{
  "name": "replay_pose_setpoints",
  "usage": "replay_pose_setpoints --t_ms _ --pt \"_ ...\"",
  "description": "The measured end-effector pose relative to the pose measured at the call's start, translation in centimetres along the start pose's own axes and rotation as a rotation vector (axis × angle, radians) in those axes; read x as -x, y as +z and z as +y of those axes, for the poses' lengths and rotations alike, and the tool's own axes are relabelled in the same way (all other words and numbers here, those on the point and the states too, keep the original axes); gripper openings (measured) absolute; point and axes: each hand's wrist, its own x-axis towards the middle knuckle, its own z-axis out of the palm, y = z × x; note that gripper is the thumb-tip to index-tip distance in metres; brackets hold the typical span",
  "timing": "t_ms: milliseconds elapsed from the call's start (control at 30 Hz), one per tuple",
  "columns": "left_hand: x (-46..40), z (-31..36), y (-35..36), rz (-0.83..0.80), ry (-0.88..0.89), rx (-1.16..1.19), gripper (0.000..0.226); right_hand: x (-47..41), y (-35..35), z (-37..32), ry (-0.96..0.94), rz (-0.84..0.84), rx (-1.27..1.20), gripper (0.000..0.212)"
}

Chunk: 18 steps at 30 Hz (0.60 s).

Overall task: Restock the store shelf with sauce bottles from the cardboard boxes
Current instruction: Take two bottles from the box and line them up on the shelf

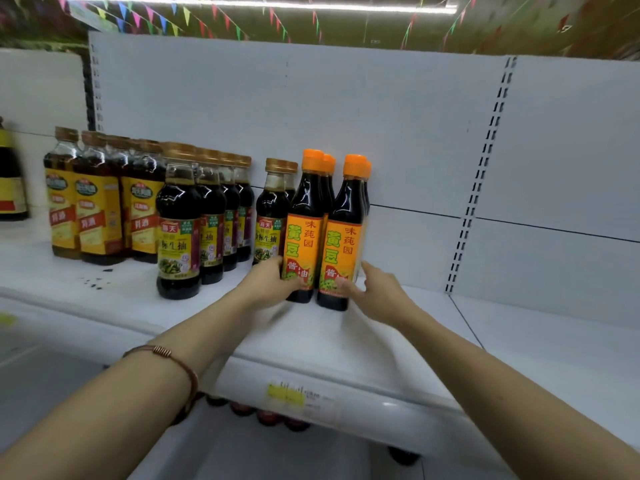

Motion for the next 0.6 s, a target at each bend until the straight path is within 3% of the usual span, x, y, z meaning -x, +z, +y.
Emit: replay_pose_setpoints --t_ms 133,267,433,533,600 --pt "5.1 1.8 -0.5 0.25 -0.005 0.13 0.049 4.3 -2.2 -0.9 -0.103 0.08 -0.223 0.057" --pt "14.1 3.0 0.2 0.303 0.128 0.148 0.027 9.9 -2.1 -1.3 -0.259 0.04 -0.353 0.033" --pt "24.0 3.4 -0.4 0.312 0.085 0.14 0.005 15.6 0.0 -2.5 -0.407 -0.077 -0.478 0.018" --pt "29.3 3.2 -1.4 0.311 -0.015 0.068 0.022 18.8 1.8 -4.6 -0.418 -0.229 -0.616 0.01" --pt "33.4 2.8 -2.4 0.297 -0.088 0.004 0.023 20.7 3.1 -6.1 -0.474 -0.395 -0.544 0.013"
